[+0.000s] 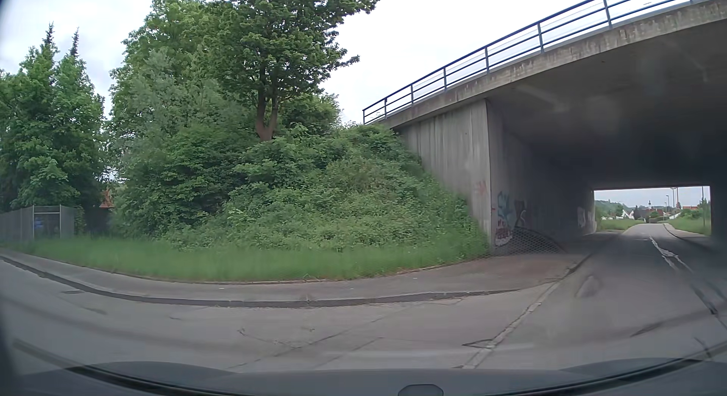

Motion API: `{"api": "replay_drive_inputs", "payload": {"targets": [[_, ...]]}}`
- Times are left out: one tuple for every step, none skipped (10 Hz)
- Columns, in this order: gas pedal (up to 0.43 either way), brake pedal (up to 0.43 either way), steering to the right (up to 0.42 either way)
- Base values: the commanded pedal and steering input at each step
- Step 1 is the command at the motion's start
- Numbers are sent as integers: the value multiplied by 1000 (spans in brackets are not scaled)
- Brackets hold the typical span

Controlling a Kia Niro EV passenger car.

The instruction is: Follow the waypoints while adhering to traffic rules and regulations

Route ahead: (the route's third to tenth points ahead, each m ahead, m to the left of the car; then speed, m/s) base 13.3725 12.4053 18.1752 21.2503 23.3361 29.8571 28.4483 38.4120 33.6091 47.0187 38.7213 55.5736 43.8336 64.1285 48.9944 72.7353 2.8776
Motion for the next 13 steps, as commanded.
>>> {"api": "replay_drive_inputs", "payload": {"targets": [[0,0,-400],[0,0,-433],[0,0,-466],[0,0,-507],[0,0,-537],[0,0,-557],[0,0,-578],[0,0,-600],[0,0,-617],[0,0,-625],[0,0,-636],[0,0,-640],[0,0,-637]]}}
